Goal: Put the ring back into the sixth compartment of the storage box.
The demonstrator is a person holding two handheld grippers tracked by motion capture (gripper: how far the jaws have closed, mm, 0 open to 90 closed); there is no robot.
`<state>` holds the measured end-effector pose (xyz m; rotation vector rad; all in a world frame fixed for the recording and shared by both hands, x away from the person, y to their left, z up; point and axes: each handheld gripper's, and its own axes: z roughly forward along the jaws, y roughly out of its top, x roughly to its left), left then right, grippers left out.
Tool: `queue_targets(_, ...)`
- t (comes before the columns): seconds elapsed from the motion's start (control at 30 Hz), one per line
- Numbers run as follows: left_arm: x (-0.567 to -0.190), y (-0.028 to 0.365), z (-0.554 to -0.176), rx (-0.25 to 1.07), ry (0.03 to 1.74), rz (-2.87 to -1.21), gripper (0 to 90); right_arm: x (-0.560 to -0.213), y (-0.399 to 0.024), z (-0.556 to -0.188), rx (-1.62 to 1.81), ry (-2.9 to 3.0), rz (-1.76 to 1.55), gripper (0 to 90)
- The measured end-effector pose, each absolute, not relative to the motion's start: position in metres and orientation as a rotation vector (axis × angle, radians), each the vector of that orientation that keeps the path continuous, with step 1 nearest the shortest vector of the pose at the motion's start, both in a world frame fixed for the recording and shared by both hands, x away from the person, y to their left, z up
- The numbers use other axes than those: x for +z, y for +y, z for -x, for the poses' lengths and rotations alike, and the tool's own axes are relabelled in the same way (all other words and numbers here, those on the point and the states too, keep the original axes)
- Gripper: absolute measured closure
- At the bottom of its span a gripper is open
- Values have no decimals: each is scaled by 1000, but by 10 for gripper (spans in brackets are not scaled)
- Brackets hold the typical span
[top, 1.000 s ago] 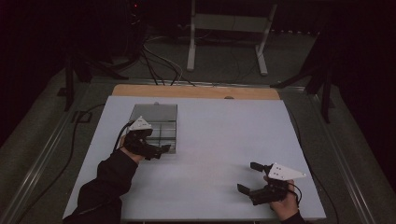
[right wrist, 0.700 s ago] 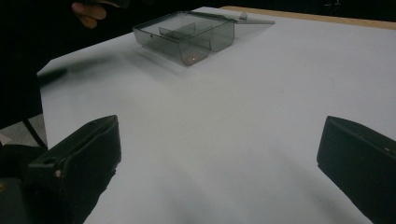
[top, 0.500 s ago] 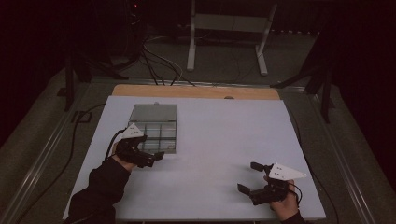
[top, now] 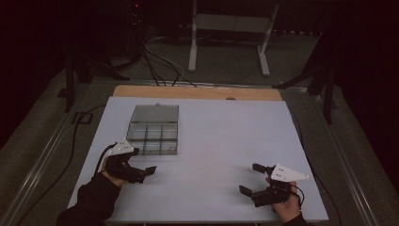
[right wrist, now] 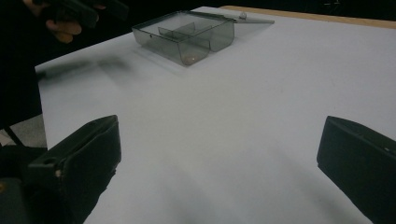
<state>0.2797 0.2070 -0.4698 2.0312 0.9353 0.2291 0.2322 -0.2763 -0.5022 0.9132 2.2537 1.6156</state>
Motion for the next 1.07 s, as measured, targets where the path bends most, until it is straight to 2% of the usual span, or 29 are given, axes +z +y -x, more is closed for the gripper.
queue_targets(0.5,-503,224,-253,260,921,-2067,7,-502,-276,-232,1614,2251,-916,0)
queue_targets(0.73,-509,237,-246,278,932,-2030,7,-502,-276,-232,1612,2252,-914,0)
queue_targets(0.77,-509,241,-245,238,932,-2014,7,-502,-276,-232,1611,2256,-913,0)
queue_targets(1.07,-511,239,-244,245,896,-2020,7,-502,-276,-232,1613,2255,-911,0)
